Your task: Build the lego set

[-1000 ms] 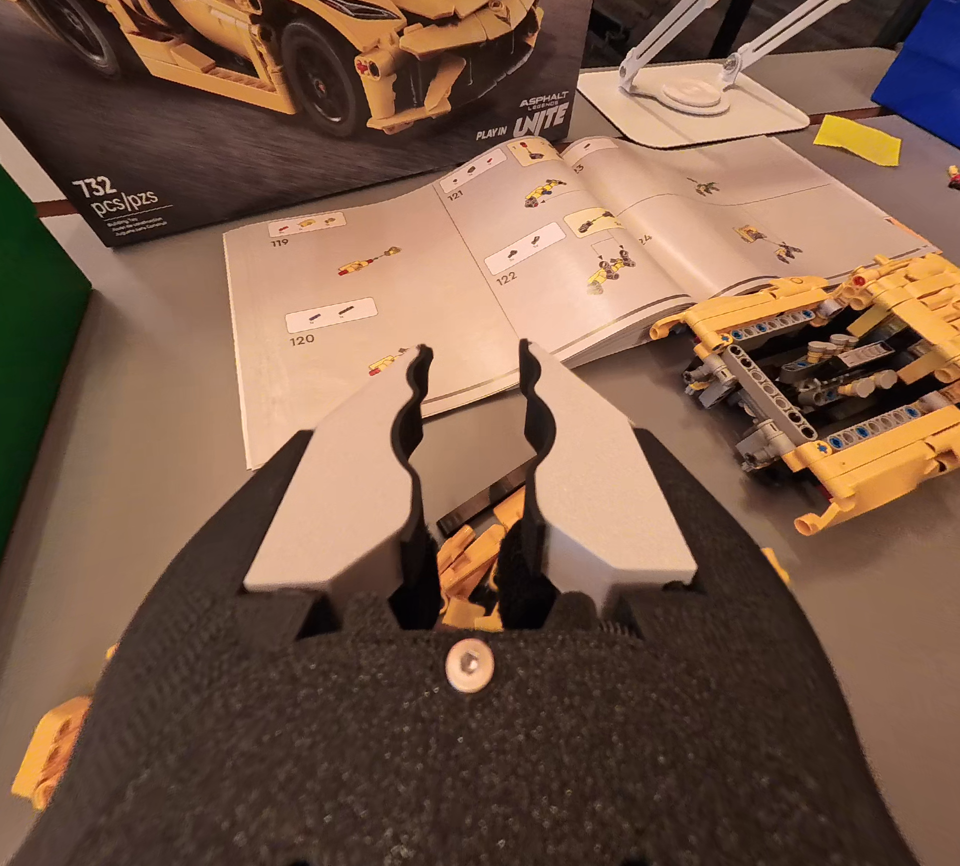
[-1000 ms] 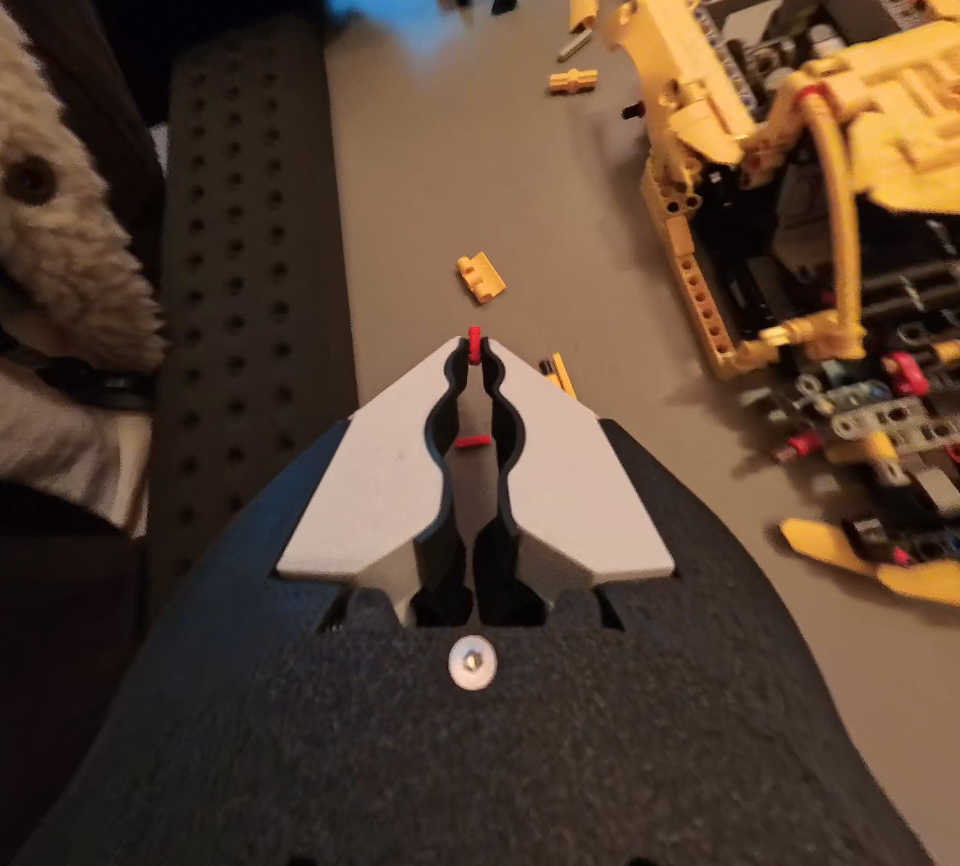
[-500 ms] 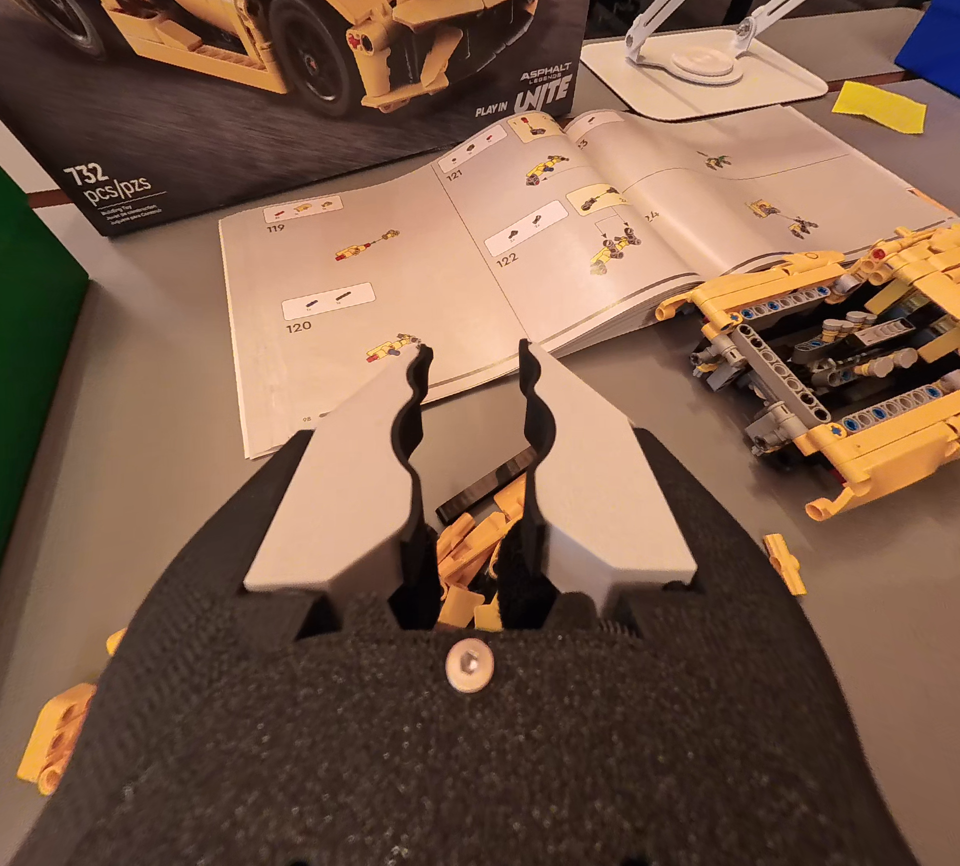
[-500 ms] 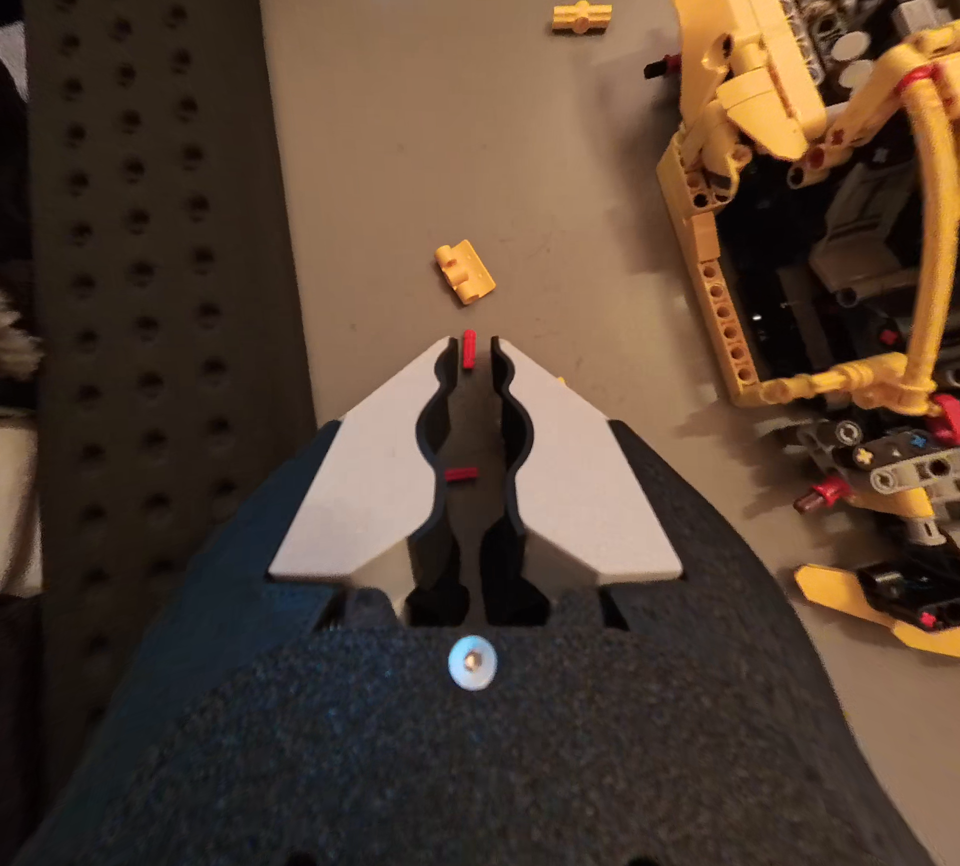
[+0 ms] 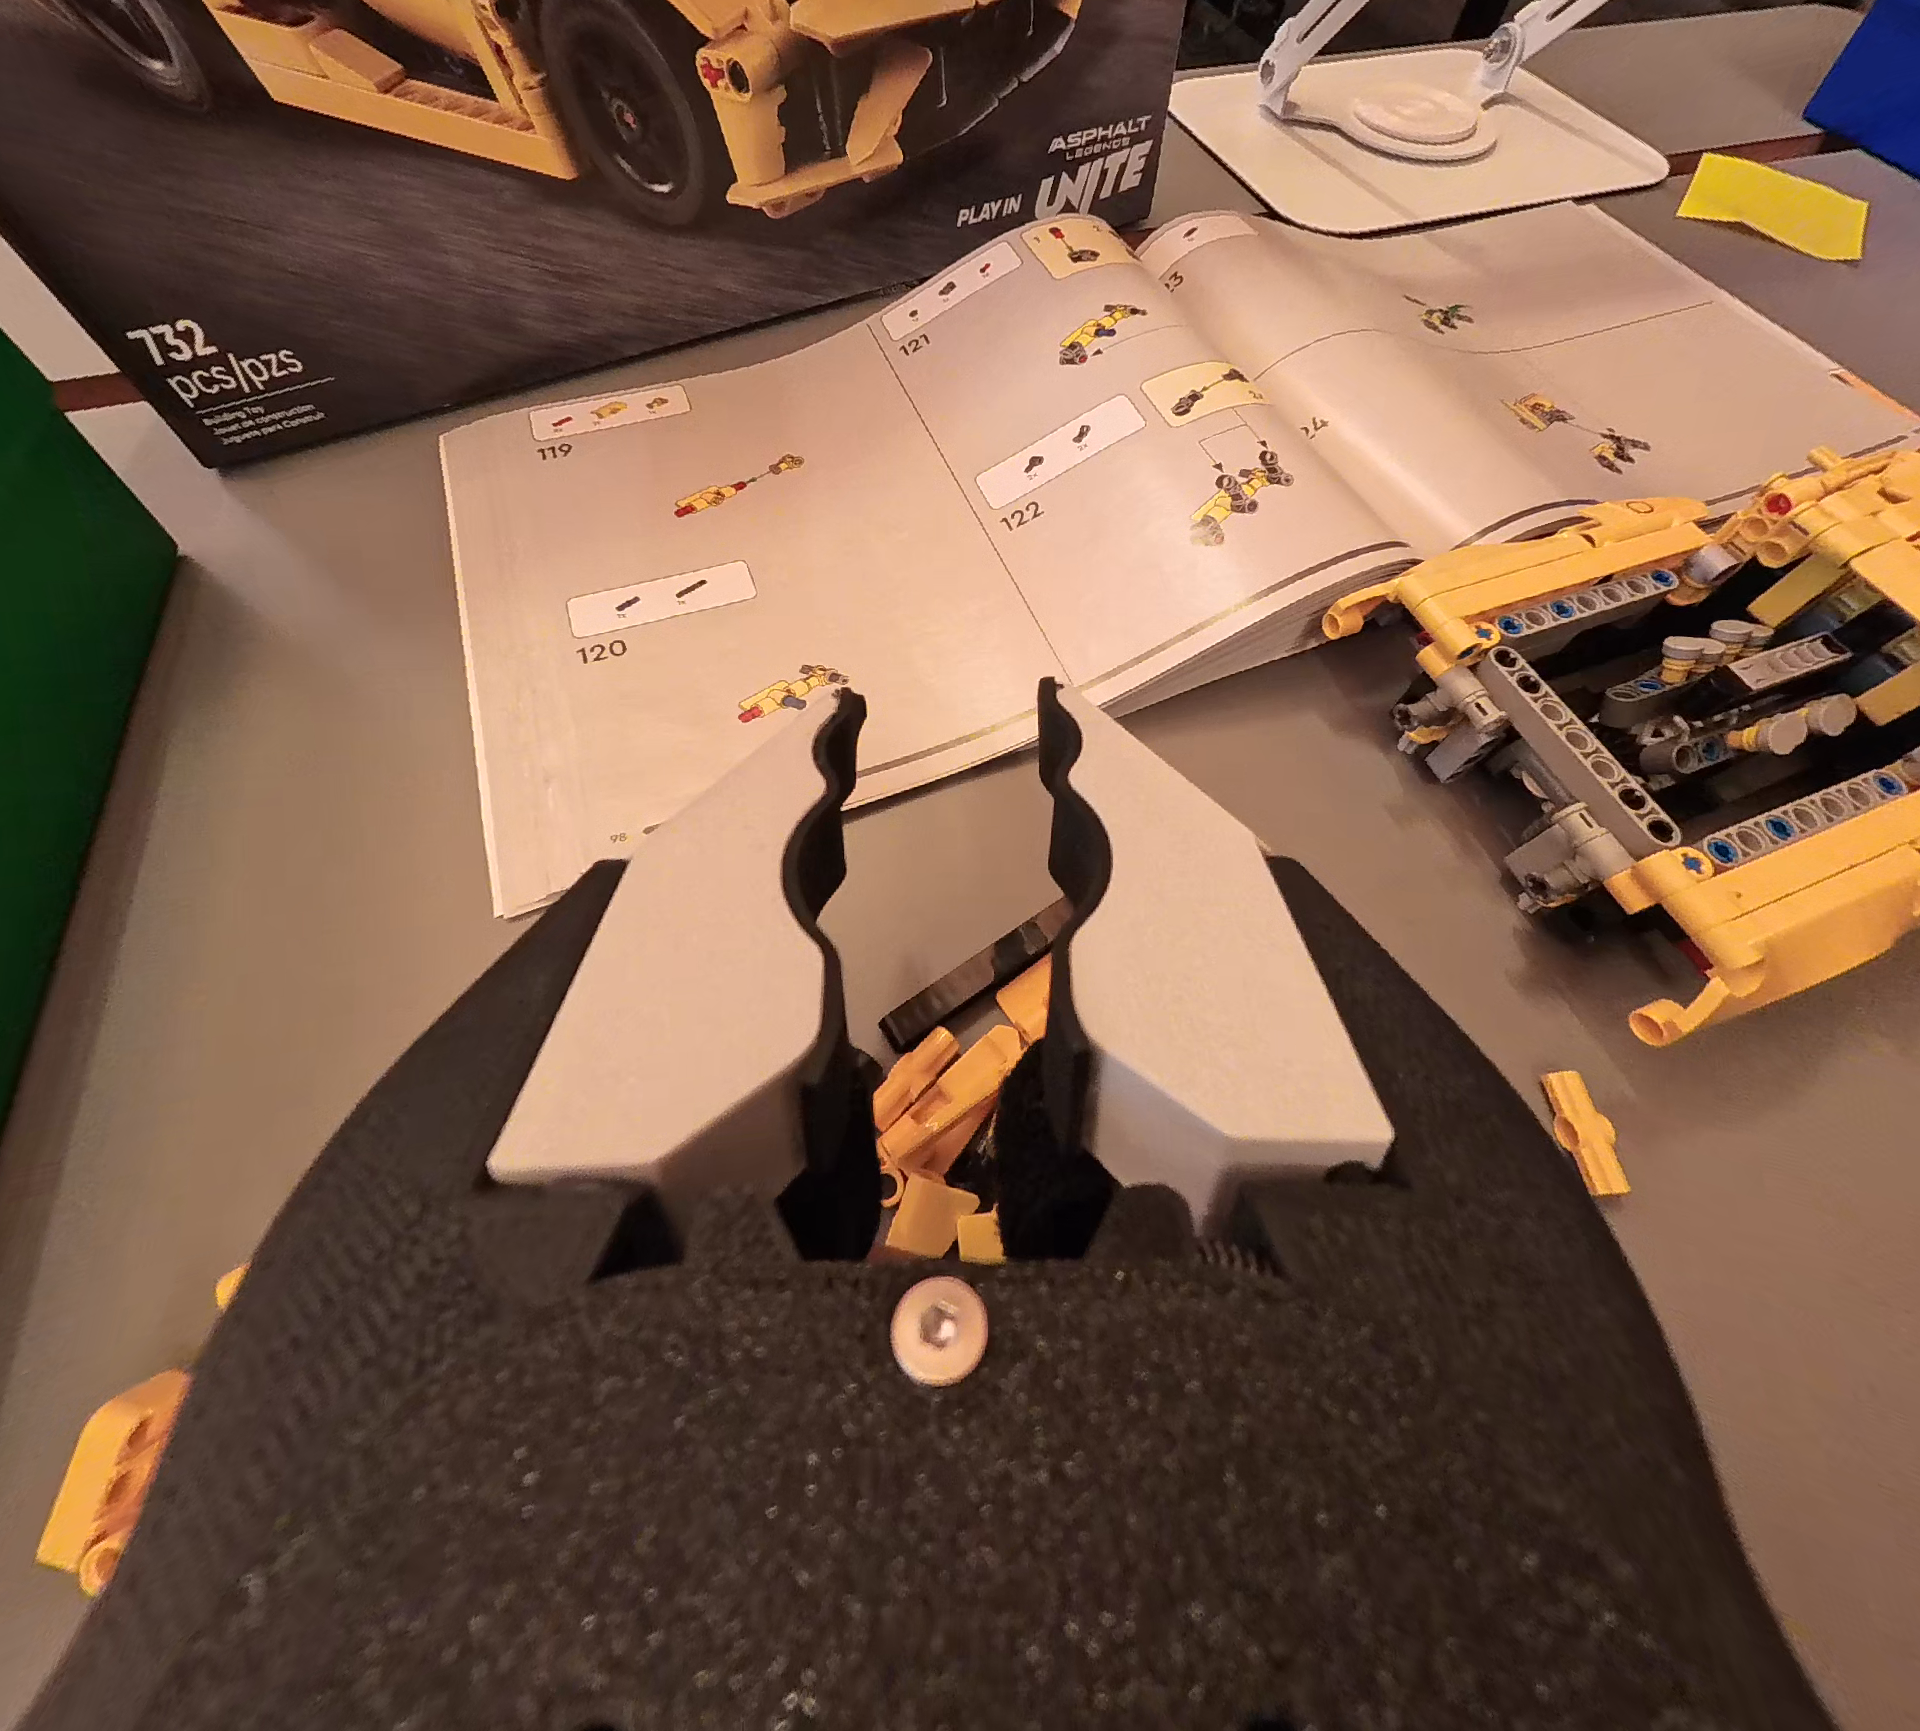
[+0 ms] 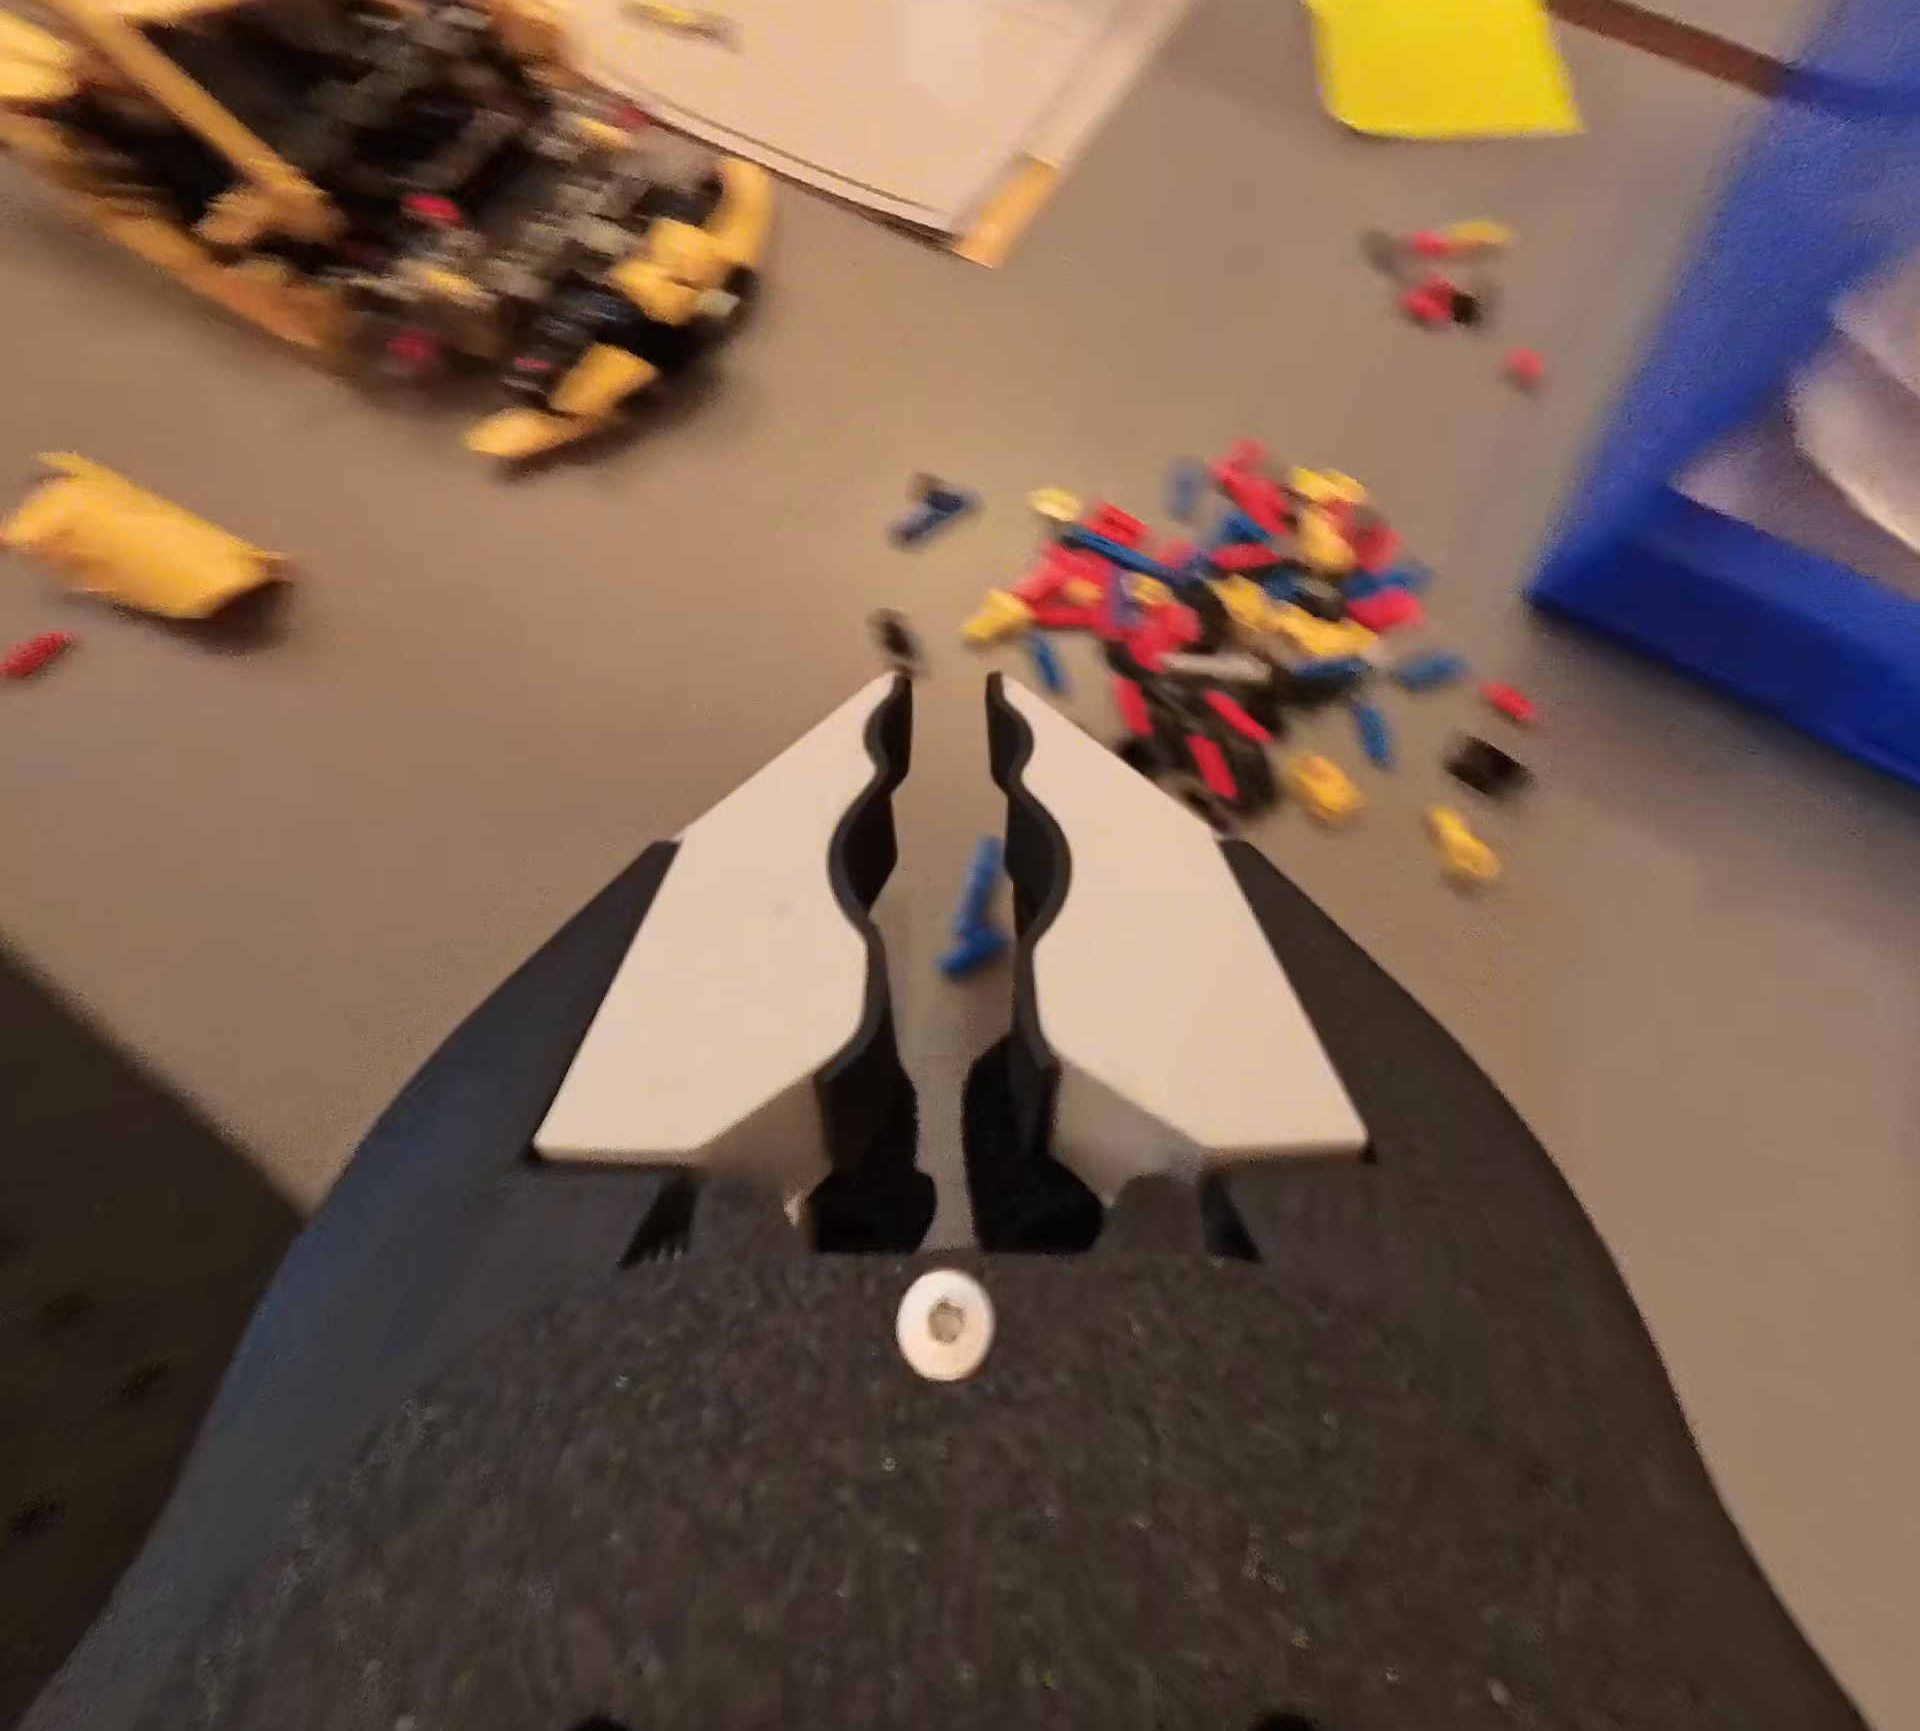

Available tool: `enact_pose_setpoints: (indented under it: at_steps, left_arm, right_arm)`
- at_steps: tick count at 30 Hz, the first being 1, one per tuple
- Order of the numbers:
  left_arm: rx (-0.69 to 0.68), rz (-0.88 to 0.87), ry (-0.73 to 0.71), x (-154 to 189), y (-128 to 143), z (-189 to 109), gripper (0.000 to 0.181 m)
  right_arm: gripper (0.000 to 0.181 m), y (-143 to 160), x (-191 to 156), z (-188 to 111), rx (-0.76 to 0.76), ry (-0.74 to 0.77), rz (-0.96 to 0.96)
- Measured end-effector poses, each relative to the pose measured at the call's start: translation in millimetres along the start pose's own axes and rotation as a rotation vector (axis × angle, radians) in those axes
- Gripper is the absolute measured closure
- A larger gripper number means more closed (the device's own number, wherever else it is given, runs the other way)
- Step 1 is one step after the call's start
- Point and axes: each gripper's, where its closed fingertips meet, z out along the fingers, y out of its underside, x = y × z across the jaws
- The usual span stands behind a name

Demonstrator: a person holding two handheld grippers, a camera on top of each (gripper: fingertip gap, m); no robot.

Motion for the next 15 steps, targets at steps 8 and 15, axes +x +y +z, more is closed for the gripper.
enact_pose_setpoints:
  at_steps: [8,15]
  left_arm:
    - [0.004,-0.013,-0.007,-4,0,0,0.146]
    - [-0.002,-0.010,-0.004,-3,1,1,0.146]
  right_arm:
    - [0.167,30,84,8,-0.043,0.163,0.154]
    - [0.167,10,46,33,-0.078,0.067,0.025]
